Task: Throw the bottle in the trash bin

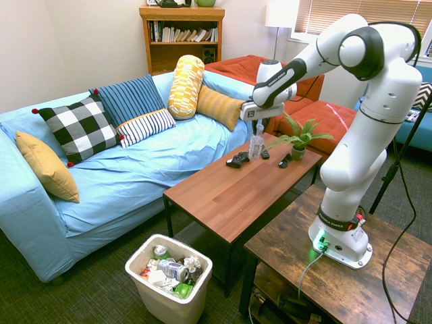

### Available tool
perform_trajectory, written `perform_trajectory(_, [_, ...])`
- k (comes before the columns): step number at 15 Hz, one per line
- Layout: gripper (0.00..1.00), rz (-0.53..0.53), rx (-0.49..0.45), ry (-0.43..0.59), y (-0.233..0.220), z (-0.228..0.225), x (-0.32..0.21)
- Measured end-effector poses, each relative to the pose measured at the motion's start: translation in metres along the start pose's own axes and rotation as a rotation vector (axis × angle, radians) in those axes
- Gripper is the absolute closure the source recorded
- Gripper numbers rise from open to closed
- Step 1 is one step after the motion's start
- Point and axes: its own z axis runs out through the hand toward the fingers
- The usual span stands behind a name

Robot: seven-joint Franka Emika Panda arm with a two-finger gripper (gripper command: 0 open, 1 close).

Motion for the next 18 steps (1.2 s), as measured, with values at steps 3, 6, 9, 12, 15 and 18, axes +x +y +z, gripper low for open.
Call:
perform_trajectory(3, [1.00, -0.076, 0.050, 0.061, -0.062, -0.068, -0.128])
perform_trajectory(6, [1.00, -0.152, 0.058, 0.093, -0.105, -0.083, -0.265])
perform_trajectory(9, [1.00, -0.248, 0.061, 0.115, -0.126, -0.065, -0.381])
perform_trajectory(12, [1.00, -0.337, 0.046, 0.144, -0.126, -0.027, -0.487])
perform_trajectory(15, [1.00, -0.400, 0.004, 0.137, -0.129, 0.021, -0.556])
perform_trajectory(18, [0.00, -0.433, -0.034, 0.135, -0.135, 0.065, -0.592])
